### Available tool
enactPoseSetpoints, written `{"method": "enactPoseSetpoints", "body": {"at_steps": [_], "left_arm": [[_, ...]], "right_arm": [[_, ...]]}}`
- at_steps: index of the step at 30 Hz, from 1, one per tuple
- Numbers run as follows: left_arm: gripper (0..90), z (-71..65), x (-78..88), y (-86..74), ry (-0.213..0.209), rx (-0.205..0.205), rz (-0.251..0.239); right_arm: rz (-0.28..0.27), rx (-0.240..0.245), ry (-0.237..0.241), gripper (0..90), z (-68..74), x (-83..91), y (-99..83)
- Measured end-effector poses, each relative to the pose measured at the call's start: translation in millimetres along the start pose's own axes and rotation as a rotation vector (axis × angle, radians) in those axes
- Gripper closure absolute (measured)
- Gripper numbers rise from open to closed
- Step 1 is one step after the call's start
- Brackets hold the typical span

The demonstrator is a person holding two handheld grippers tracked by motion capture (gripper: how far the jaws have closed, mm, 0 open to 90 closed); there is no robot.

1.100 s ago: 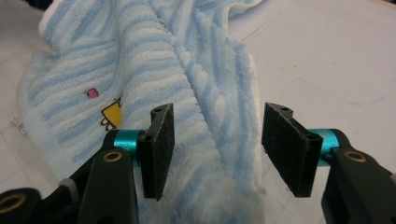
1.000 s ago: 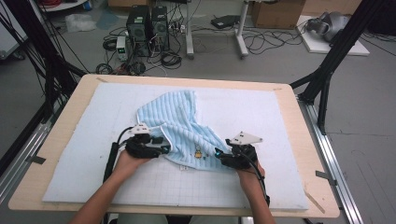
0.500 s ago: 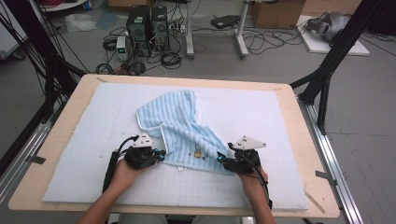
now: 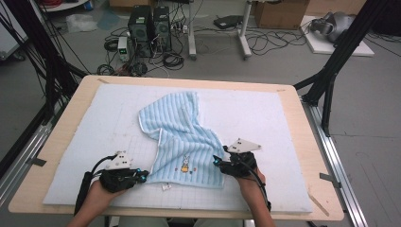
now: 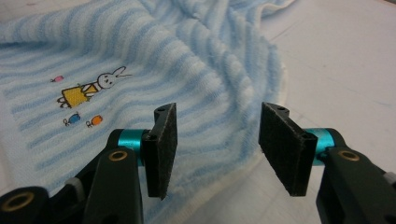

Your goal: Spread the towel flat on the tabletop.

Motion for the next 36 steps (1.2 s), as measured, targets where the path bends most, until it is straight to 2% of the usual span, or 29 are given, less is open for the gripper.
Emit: {"method": "enactPoseSetpoints", "body": {"at_steps": [1, 3, 5, 6, 9, 11, 14, 17, 21, 22, 25, 30, 34, 36], "left_arm": [[82.0, 1.4, 0.3, 1.2, 0.009, 0.012, -0.020], [62.7, 5.5, 0.6, 5.4, 0.040, 0.057, -0.069], [48.5, 10.1, 1.4, 11.0, 0.083, 0.084, -0.118], [44.3, 12.5, 1.6, 14.2, 0.094, 0.098, -0.138], [42.4, 21.6, -0.5, 25.7, 0.121, 0.128, -0.188], [41.7, 27.5, -4.3, 33.9, 0.130, 0.132, -0.197], [41.6, 35.3, -10.6, 44.5, 0.136, 0.138, -0.204], [41.7, 41.6, -15.3, 50.6, 0.139, 0.144, -0.210], [41.6, 45.0, -20.8, 46.5, 0.127, 0.162, -0.211], [41.6, 45.2, -22.5, 44.3, 0.130, 0.161, -0.207], [41.7, 46.4, -24.9, 39.8, 0.144, 0.147, -0.202], [41.7, 50.8, -22.3, 39.3, 0.147, 0.152, -0.212], [41.7, 54.9, -20.2, 39.0, 0.160, 0.163, -0.226], [41.7, 56.2, -19.4, 38.7, 0.164, 0.164, -0.228]], "right_arm": [[0.004, 0.009, 0.004, 47.0, 1.8, -2.2, 0.7], [0.007, 0.016, 0.020, 47.1, 5.9, -6.9, 2.1], [0.007, 0.020, 0.041, 49.7, 10.5, -11.7, 3.9], [0.007, 0.026, 0.048, 50.4, 12.8, -14.2, 5.0], [0.019, 0.042, 0.106, 50.4, 20.4, -23.6, 7.1], [0.021, 0.048, 0.162, 49.5, 25.8, -28.5, 8.0], [0.039, 0.069, 0.191, 50.7, 31.6, -34.1, 8.5], [0.085, 0.074, 0.200, 59.8, 33.5, -39.0, 6.6], [0.087, 0.067, 0.236, 73.4, 33.9, -39.6, 6.1], [0.088, 0.071, 0.253, 79.7, 34.7, -39.1, 6.1], [0.092, 0.101, 0.300, 82.9, 39.5, -37.8, 6.4], [0.106, 0.108, 0.426, 82.6, 46.2, -32.9, 4.1], [0.125, 0.115, 0.586, 82.2, 52.7, -29.2, 0.9], [0.141, 0.127, 0.630, 80.2, 55.4, -27.1, 0.7]]}}
Point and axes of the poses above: each handheld gripper's, and its own axes: x roughly backward along the jaws, y roughly out of its top, z roughly to its left, the point moved 2 cm from there along -x, roughly forward along the jaws, and after that the axes turned 4 degrees about x, right-handed, at the moved point
